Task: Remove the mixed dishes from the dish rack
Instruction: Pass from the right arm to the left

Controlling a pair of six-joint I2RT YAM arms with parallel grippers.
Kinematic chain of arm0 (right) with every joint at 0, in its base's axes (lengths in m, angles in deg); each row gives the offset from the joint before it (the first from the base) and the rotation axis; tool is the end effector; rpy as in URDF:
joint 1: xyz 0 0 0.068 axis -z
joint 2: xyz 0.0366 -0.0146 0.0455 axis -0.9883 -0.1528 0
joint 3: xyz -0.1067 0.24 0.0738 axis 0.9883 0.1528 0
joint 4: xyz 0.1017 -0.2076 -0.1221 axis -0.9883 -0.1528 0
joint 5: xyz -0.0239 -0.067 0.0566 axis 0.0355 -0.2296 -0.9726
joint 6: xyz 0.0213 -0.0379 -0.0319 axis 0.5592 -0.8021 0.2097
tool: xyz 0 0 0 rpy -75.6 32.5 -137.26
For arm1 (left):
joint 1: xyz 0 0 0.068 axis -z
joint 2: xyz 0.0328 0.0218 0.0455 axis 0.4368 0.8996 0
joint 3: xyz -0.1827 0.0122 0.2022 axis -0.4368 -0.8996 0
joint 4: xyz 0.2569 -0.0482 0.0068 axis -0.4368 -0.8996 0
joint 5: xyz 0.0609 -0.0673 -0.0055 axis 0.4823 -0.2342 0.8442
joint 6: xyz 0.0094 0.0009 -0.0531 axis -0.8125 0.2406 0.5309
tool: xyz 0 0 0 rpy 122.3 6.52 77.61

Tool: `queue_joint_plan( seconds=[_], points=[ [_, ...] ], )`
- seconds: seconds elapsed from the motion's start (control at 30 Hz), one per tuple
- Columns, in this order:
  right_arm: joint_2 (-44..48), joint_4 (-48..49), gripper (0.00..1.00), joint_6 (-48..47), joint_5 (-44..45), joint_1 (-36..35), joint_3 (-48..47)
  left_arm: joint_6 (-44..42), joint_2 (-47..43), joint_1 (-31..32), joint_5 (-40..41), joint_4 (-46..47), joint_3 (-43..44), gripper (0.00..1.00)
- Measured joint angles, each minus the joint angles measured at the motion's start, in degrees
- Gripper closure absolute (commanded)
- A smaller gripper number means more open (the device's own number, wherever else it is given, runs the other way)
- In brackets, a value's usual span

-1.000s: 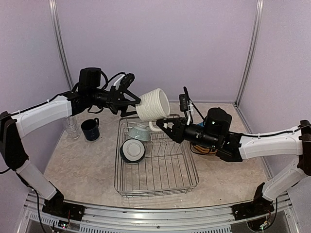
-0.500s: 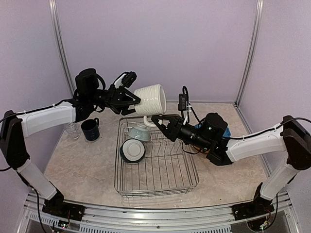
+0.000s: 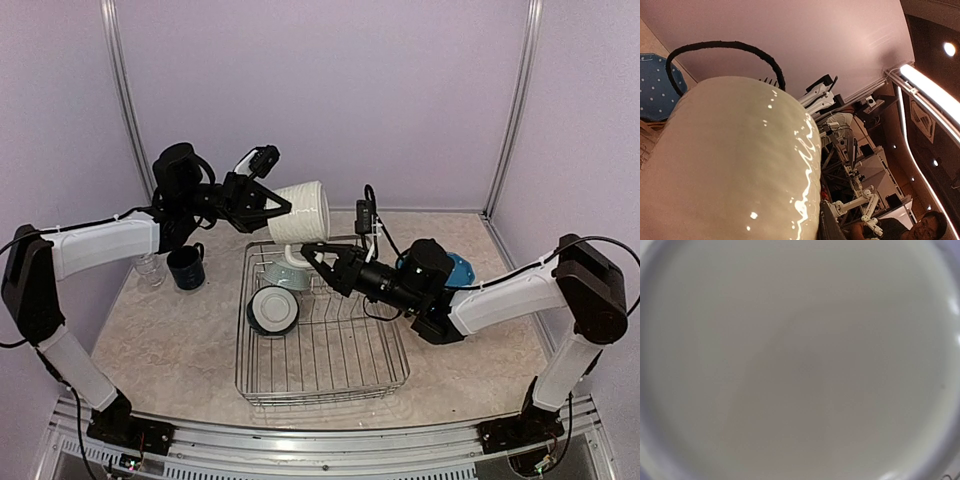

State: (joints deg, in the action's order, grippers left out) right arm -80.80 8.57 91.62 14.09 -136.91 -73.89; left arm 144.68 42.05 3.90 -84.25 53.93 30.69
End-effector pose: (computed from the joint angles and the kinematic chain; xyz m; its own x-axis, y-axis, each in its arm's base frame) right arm 0.1981 0.3030 0.2562 -0.4885 0.4211 -0.7642 -0.7900 0.1584 0.5923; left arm 0.2944 -0.2085 0.3488 -0.8162 0.2152 -0.5363 0.5053 -0.1844 -0.8430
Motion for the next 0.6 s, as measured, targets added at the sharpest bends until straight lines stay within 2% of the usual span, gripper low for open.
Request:
queue_joint_plan(
  seconds=[0.1, 0.33, 0.4, 0.47, 0.6],
  points=[
    [-0.66, -0.13, 0.98, 1.38, -0.37, -0.61, -0.74, -1.29, 0.07, 0.37, 1.11, 2.25, 0.13, 1.0],
    [-0.66, -0.39, 0.33, 1.29, 0.59, -0.87, -0.33, -3.48, -0.02, 0.09, 2.27, -0.39, 0.13, 1.0],
    [-0.46, -0.66, 0.19, 1.29, 1.36, -0.85, 0.13, -4.59, -0.02, -0.55, 2.95, -2.89, 0.13, 1.0],
    [0.68, -2.49, 0.11, 0.52, 2.38, -0.79, 0.85, -6.34, -0.22, -1.36, 3.48, -6.1, 0.13, 1.0],
    [4.33, -5.31, 0.08, -0.42, 5.9, -0.37, 2.45, -13.07, -1.88, -3.69, 5.4, -17.81, 0.63, 1.0]
  ],
)
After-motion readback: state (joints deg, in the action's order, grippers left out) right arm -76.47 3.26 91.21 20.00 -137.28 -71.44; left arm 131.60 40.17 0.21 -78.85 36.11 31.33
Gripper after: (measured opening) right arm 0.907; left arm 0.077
